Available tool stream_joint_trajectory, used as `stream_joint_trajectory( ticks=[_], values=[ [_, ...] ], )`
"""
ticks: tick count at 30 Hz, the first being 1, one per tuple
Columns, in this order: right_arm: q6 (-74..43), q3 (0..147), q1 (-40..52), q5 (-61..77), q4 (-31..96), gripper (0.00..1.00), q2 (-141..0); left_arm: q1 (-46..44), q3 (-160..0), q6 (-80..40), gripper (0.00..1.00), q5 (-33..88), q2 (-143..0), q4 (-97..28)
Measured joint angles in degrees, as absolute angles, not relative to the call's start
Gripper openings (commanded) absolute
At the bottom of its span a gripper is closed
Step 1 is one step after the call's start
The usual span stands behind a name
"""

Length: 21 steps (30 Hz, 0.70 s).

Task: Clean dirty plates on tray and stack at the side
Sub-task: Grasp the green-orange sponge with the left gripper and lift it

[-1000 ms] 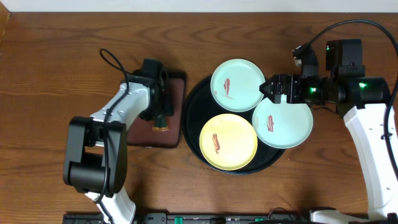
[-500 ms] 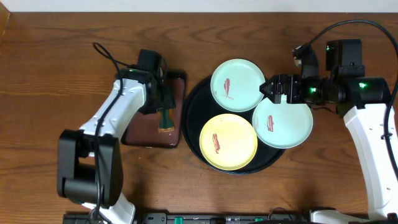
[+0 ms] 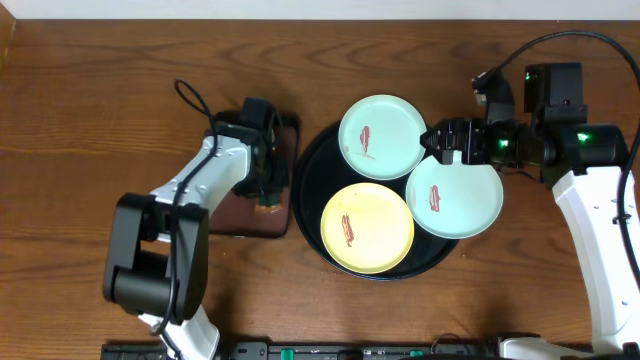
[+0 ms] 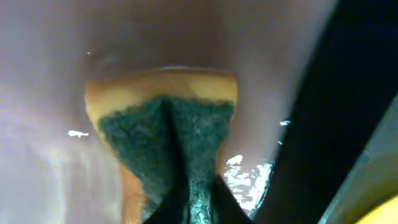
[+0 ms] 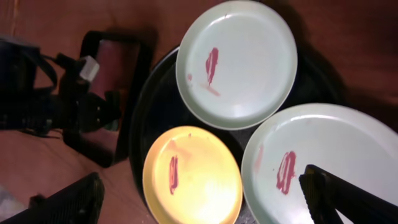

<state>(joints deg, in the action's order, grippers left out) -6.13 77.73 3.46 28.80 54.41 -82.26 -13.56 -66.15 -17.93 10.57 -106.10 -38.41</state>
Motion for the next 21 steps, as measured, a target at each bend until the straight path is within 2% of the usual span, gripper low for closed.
stream_joint_trajectory(
  ticks=[2,4,5,7,10,17,21],
  values=[
    [-6.1,77.7,3.5,28.6,53.4,0.99,-82.3,-13.5,-66.2,-18.1,0.12,10.6,-106.3,-38.1],
    [-6.1,77.8,3.5,28.6,53.0,0.99,-82.3,-13.5,-66.2,-18.1,0.31,10.6,-106.3,-38.3],
    [-6.1,77.8,3.5,28.5,53.0,0.99,-82.3,-13.5,-66.3,-18.5,0.36,10.7,-106.3,-39.0],
    [-6.1,77.8,3.5,28.5,53.3,0.99,-82.4,-13.5,-67.1,-18.5,0.41,11.2,-106.3,-41.5],
    [-6.1,77.8,3.5,28.5,53.3,0.99,-82.8,-13.3,-68.7,-19.0,0.52,11.7,-105.8,-45.1],
    [-6.1,77.8,3.5,28.5,53.3,0.99,-83.4,-12.1,-71.1,-19.7,0.53,11.2,-100.5,-46.3],
    [-6.1,77.8,3.5,28.5,53.3,0.99,-83.4,-12.2,-70.4,-21.9,0.49,7.9,-101.0,-45.6]
  ],
)
